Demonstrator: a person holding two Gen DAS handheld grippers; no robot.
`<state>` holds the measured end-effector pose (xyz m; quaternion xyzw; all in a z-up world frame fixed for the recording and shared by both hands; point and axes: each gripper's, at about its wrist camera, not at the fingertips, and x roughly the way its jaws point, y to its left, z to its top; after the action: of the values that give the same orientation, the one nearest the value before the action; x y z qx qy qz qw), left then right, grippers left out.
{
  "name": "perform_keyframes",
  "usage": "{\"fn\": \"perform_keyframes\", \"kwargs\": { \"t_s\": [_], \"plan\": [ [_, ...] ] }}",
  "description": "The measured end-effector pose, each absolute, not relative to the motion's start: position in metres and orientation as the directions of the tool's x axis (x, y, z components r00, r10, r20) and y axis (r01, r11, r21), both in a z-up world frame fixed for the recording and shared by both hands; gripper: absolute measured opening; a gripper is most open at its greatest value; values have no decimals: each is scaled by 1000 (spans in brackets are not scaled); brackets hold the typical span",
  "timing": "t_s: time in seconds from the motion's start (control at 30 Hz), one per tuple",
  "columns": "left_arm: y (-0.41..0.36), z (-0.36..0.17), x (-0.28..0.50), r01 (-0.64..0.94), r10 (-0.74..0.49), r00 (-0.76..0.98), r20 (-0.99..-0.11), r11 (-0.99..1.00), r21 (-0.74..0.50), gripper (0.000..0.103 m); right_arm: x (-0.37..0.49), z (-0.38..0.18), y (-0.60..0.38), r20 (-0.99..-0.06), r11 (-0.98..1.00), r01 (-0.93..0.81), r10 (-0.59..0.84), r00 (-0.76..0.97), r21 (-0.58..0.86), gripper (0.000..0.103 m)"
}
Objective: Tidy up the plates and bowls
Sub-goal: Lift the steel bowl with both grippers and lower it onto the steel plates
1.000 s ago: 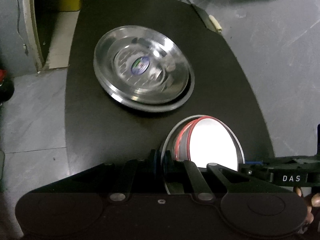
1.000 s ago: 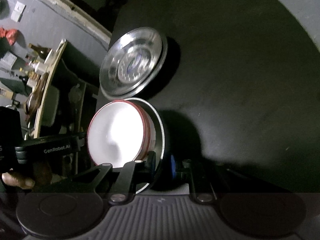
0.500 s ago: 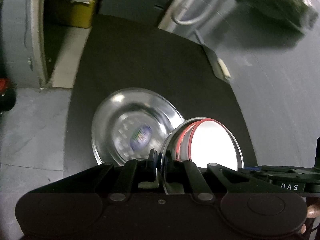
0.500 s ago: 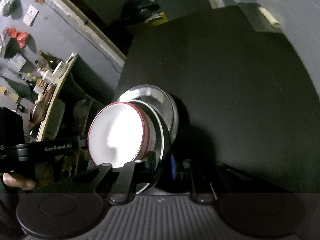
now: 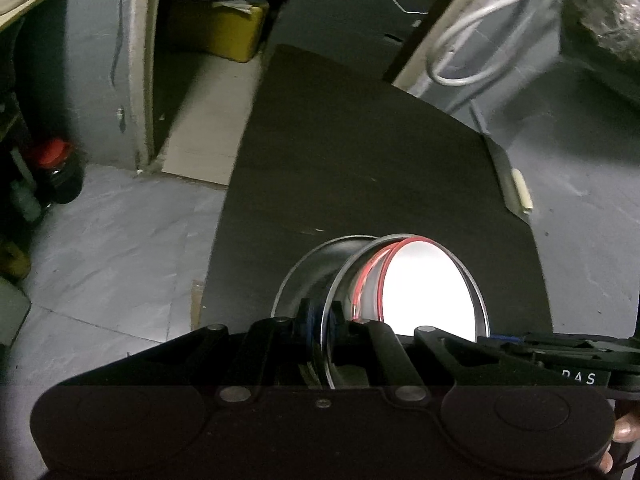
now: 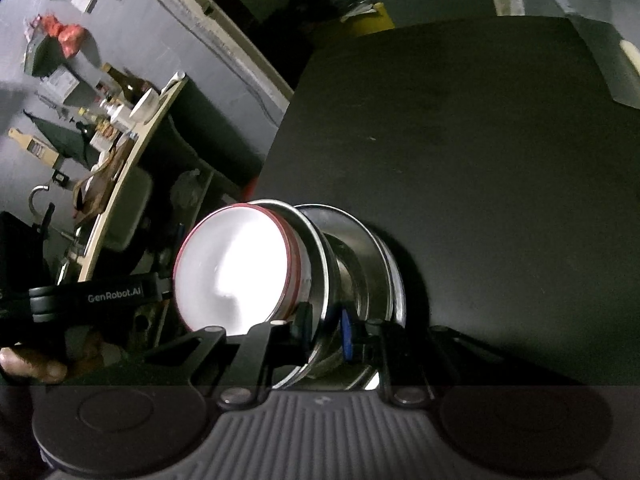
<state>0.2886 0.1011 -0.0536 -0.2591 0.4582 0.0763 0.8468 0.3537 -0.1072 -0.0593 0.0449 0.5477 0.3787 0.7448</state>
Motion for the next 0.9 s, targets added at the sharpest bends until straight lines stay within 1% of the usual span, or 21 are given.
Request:
{"fn": "perform_keyframes", "kwargs": {
  "t_s": [0.37, 0.77, 0.9],
  "plan": [
    [106, -67, 292, -419, -83, 545, -834, 835, -357, 5, 362, -68, -96, -791, 700, -537, 604, 95, 470, 17],
    [94, -70, 300, -402, -61, 538, -841, 858, -319, 5, 362, -76, -107, -788, 727, -495, 602, 126, 476, 15],
    [95, -71, 301, -393, -74, 534, -842, 860, -326, 5, 360, -77, -110, -788, 734, -484, 600, 133, 477, 15]
  ]
}}
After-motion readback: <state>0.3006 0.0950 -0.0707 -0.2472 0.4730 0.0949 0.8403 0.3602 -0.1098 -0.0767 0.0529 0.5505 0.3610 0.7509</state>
